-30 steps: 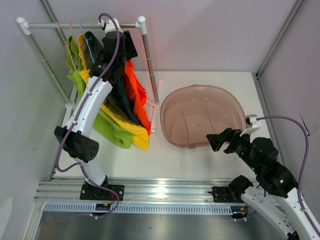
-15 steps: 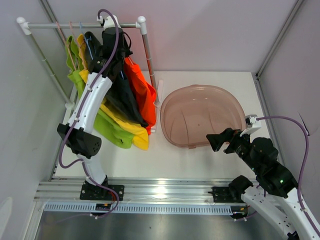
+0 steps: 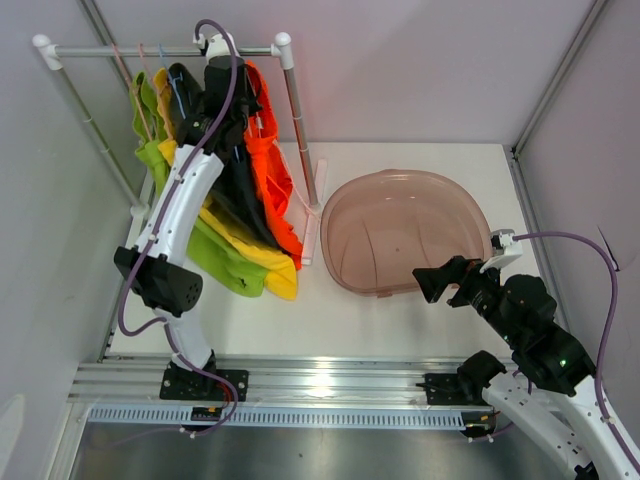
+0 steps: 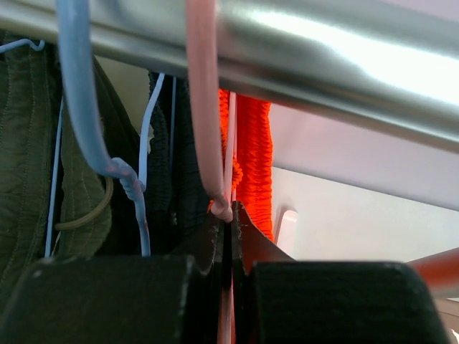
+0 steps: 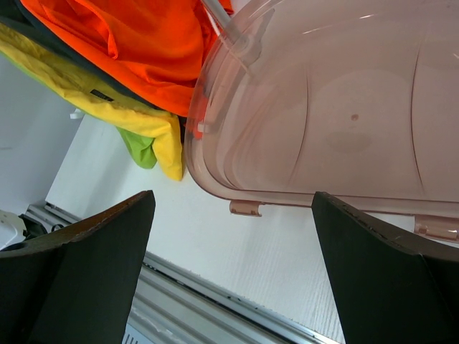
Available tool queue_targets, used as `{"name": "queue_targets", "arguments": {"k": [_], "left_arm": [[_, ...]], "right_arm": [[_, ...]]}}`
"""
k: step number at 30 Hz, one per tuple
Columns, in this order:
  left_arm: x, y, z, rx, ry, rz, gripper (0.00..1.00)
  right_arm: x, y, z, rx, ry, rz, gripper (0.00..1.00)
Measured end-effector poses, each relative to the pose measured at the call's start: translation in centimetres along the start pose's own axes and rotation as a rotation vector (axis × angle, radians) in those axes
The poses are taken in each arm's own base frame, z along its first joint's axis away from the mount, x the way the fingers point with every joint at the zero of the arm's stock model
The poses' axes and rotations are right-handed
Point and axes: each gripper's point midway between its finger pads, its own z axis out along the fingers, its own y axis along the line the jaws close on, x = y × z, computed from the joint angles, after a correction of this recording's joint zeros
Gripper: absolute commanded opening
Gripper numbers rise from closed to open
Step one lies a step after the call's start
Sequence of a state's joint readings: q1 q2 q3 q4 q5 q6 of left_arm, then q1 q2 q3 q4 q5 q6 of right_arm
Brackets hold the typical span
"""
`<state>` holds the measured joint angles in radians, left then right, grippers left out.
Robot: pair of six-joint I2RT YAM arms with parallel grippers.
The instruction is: Remove the shorts from the hanger
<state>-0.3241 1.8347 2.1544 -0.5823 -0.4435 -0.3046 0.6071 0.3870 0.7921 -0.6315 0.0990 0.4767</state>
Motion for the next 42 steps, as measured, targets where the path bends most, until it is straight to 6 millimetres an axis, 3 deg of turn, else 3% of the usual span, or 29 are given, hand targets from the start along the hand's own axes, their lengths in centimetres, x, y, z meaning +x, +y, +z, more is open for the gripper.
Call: {"name": "queue_targets", "arguments": {"k": [7,13,19,22,25,28,29,32,37,42], "left_arm": [[-0.6,0.2,-1.2,-0.004,0.029,0.033,0.0],[-3.4,-0.5,-3.5,0.041,0.005,0.018,0.0],[-2.9,-1.2,-5.2,0.087,0.047,0.015,0.0],[-2.0,-1.5,-5.6,0.106,0.088,0.012,0.0],[-1.3,-1.7,-6.0,0.119,0.117,0.004,0.0],[-0.1,-1.9,-6.6,0.133,0.156,0.009,0.0],[0.3,-2.0,-7.0,0.139,0.172,0.011,0.0],[1.2,-2.3,-7.7,0.154,0.2,0.014,0.0],[1.7,-2.1,-8.5,0.16,0.217,0.014,0.0],[1.9,-1.7,-9.3,0.157,0.221,0.004,0.0]], "right_arm": [[-0.1,-0.2,0.0,0.007,-0.006,-0.007,0.99],[-1.8,0.8,0.7,0.002,-0.014,-0.026,0.99],[-6.9,4.8,3.2,-0.066,-0.076,-0.036,0.99],[-8.3,7.1,5.6,-0.099,-0.066,-0.06,0.99],[-9.1,10.9,8.6,-0.15,-0.023,-0.112,0.99],[-8.1,15.4,11.6,-0.198,0.03,-0.183,0.99],[-7.0,17.4,12.6,-0.222,0.059,-0.216,0.99],[-3.8,20.7,14.5,-0.261,0.124,-0.268,0.99],[1.3,23.3,16.1,-0.281,0.207,-0.318,0.99],[4.1,25.3,17.1,-0.287,0.23,-0.334,0.99]]}}
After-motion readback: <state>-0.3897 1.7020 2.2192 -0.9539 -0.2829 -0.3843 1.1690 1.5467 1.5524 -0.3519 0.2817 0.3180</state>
